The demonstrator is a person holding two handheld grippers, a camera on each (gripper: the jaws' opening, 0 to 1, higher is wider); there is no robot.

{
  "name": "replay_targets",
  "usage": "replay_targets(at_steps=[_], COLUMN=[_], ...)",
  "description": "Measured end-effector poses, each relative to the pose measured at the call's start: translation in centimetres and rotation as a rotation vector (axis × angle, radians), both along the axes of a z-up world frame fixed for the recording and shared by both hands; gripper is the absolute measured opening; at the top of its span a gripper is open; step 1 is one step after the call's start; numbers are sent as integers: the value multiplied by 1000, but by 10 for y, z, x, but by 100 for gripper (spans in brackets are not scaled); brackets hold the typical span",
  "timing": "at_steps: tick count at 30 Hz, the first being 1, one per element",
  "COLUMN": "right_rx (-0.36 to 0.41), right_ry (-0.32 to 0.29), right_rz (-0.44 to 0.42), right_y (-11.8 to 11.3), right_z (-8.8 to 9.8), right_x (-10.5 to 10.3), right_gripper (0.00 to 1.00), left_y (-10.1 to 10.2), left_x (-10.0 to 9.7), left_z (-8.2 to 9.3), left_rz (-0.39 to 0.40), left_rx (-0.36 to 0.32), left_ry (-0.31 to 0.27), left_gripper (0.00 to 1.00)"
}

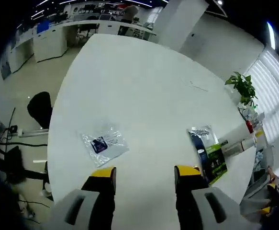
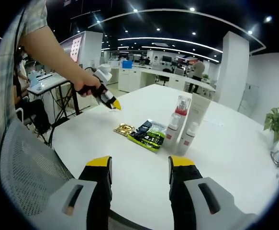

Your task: Arrange the skincare products in the storage area until every visible bottle or jar stands upright without overlapping.

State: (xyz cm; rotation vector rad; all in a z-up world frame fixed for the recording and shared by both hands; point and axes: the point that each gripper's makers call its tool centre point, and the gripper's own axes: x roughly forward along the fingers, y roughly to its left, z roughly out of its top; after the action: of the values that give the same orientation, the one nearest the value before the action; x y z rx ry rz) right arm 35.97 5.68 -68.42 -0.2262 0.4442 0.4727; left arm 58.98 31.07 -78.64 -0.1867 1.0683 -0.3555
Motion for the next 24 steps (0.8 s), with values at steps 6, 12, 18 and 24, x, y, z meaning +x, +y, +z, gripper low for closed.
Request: replay_targets(at_steps=[6,12,18,24], right_rx=[-11,-17,-28,-37], right_ry=[5,26,32,47], right_rz=[7,7,12,16], right_y=[0,-1,-1,-1], right_z=[-1,-7,-8,-11], right_x=[0,0,-1,-2], right_gripper=[42,42,39,39], left_y=[12,16,13,20], left_x=[13,28,40,47], left_z=[-11,-23,-24,-26], left_rz=[49,142,138,130], left_rx=[44,87,130,170], left_ry=[1,-13,-55,-76], left_gripper=[61,62,58,48])
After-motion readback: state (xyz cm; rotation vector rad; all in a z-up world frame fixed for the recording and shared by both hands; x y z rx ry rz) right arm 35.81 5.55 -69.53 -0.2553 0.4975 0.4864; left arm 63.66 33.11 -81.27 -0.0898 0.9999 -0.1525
